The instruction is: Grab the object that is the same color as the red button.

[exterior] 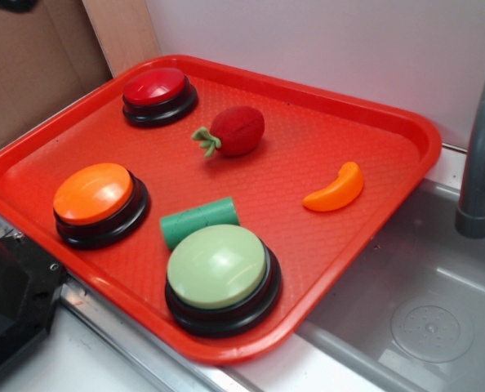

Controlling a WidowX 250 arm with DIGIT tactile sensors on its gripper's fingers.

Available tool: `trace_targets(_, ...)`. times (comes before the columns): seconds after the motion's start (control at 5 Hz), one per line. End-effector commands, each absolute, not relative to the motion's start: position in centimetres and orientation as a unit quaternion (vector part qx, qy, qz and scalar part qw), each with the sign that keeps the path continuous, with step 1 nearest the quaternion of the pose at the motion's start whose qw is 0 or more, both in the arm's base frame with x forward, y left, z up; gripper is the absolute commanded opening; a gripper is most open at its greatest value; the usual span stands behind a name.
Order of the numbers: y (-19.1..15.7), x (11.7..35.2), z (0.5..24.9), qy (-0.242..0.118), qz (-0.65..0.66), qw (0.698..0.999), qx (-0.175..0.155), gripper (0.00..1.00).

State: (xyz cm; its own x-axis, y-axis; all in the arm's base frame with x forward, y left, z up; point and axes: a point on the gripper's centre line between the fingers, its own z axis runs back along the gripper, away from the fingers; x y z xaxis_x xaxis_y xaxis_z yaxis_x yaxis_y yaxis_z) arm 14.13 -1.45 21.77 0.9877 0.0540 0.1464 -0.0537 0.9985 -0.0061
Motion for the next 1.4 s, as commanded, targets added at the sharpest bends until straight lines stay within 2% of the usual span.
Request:
trace_targets(0.0,-1.5,20.7,16.4,-0.15,0.048,0.988,0.0,1.0)
trace_targets(0.2,-1.4,23.3,13.9,-0.17,0.052,0.984,0.0,1.0)
trace_targets(0.4,-2.4,26.0,10.1,-0.166,0.046,0.985,-0.011,1.0)
trace_targets(0.6,-2.6,27.4,7.3,-0.158,0.043,0.986,0.01,1.0)
trace_targets(0.8,-2.0,28.3,5.1,-0.167,0.032,0.985,0.014,1.0)
trace_targets(1.0,-2.1,28.5,4.3,-0.16,0.029,0.987,0.016,0.99)
trace_targets(1.2,-2.0,28.4,4.4,-0.16,0.023,0.987,0.019,0.01)
